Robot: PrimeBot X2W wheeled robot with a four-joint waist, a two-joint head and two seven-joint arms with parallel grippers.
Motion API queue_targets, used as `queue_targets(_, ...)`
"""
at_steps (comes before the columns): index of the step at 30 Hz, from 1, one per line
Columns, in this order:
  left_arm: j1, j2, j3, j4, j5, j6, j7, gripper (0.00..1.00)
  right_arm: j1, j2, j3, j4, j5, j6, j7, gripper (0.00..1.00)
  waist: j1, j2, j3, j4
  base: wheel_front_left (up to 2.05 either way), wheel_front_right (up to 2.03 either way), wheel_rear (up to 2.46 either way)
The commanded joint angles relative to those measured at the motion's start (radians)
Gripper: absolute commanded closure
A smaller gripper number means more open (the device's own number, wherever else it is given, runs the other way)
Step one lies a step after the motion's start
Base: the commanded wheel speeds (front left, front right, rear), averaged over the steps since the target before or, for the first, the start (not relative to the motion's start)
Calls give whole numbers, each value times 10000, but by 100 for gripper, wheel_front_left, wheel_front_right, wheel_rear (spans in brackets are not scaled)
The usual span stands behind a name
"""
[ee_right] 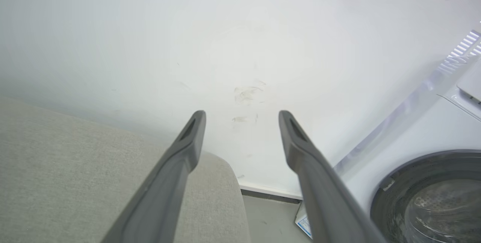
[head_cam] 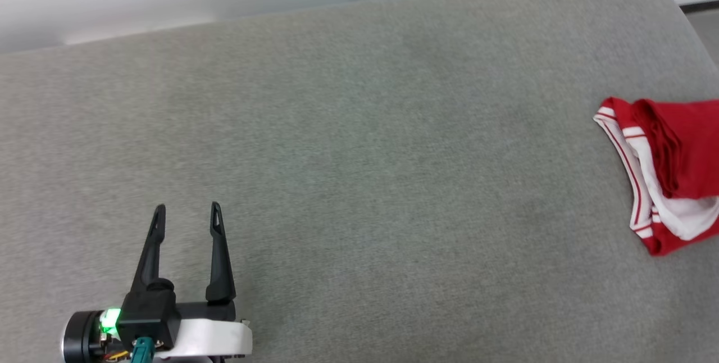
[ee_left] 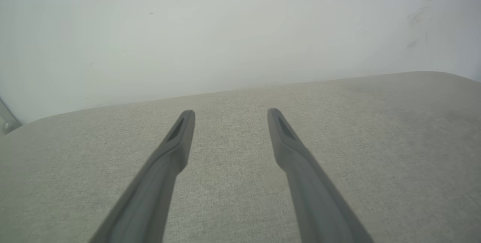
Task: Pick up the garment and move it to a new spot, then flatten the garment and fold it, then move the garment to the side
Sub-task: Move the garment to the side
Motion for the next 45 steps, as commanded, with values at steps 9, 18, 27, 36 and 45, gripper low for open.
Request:
queue_targets(9, 515, -133, -120, 233, -54, 23, -23, 0, 1997, 2015, -686, -2599, 135, -13, -266, 0, 0, 0, -1040, 996, 0, 0, 0)
queue_targets(18, 892, -179, -68, 507, -88, -14, -23, 0, 4933, 3601, -1054, -4450, 399, -11, -270, 0, 0, 0, -1771, 1374, 0, 0, 0)
queue_targets(27, 1272, -217, 50, 676, -164, -86, -23, 0, 7575, 4464, -1332, -5399, 479, -10, -271, 0, 0, 0, -2310, 1497, 0, 0, 0)
queue_targets(36, 1579, -257, 152, 824, -246, -258, -23, 0, 9175, 4908, -1663, -6203, 605, -10, -272, 0, 0, 0, -2685, 1627, 0, 0, 0)
queue_targets(45, 1693, -278, 201, 895, -324, -425, -23, 0, 9953, 4994, -1882, -6552, 738, -10, -272, 0, 0, 0, -2854, 1735, 0, 0, 0)
